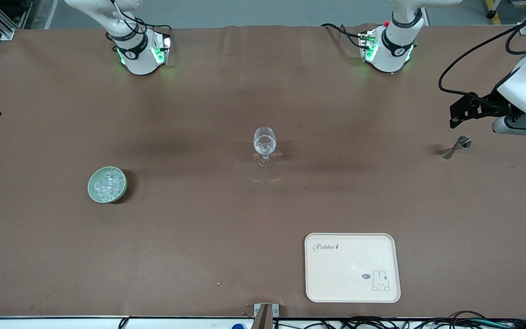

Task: Pour wine and add ice with both arms
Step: 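Reach the right gripper to the ice dish while the left gripper reaches the jigger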

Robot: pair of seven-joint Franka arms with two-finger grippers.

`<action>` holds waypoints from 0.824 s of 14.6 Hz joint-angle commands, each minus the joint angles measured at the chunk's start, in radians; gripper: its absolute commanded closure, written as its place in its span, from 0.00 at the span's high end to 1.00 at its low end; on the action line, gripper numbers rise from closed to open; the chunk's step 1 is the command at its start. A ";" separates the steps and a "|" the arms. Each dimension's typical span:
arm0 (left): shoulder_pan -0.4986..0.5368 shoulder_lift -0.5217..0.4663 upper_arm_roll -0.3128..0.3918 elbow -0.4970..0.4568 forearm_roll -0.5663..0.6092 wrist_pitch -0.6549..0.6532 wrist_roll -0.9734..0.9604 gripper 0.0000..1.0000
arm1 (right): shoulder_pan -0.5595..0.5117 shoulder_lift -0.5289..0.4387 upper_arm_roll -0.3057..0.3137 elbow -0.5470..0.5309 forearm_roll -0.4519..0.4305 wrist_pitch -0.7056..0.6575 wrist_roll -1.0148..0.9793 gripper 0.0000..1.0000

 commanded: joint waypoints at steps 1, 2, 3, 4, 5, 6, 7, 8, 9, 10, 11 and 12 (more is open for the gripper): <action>-0.003 0.004 -0.001 0.010 0.001 -0.003 0.008 1.00 | 0.005 -0.010 -0.005 -0.008 0.014 -0.004 -0.008 1.00; -0.004 0.005 -0.001 0.013 0.001 -0.003 0.006 1.00 | 0.005 -0.010 -0.005 -0.008 0.014 -0.004 -0.008 1.00; -0.003 0.005 -0.001 0.013 0.001 -0.003 0.006 1.00 | 0.005 -0.010 -0.005 -0.008 0.014 -0.004 -0.008 1.00; -0.003 0.005 -0.001 0.014 0.001 -0.003 0.006 1.00 | 0.005 -0.010 -0.005 -0.008 0.014 -0.004 -0.008 1.00; -0.003 0.007 -0.001 0.014 0.003 -0.003 0.006 1.00 | 0.005 -0.010 -0.005 -0.007 0.014 -0.004 -0.013 1.00; -0.004 0.008 0.001 0.013 0.004 -0.003 0.006 1.00 | 0.005 -0.010 -0.005 -0.007 0.014 -0.004 -0.013 1.00; -0.003 0.016 0.001 0.013 0.009 -0.003 0.006 1.00 | 0.005 -0.004 -0.005 -0.002 0.014 -0.002 -0.011 1.00; -0.003 0.021 0.001 0.014 0.012 -0.003 0.003 1.00 | 0.005 0.005 -0.005 -0.004 0.012 -0.002 -0.013 1.00; -0.001 0.022 0.002 0.016 0.018 -0.003 0.000 1.00 | 0.003 0.012 -0.005 -0.002 0.012 -0.004 -0.011 1.00; 0.005 0.022 0.002 0.016 0.018 -0.003 -0.011 1.00 | 0.005 0.012 -0.005 -0.004 0.012 -0.004 -0.011 1.00; 0.008 0.028 0.004 0.017 0.014 -0.003 -0.015 1.00 | 0.005 0.012 -0.005 -0.007 0.012 -0.005 -0.011 1.00; 0.011 0.043 0.010 0.019 0.009 -0.003 -0.016 1.00 | 0.005 0.012 -0.005 -0.007 0.012 -0.011 -0.011 1.00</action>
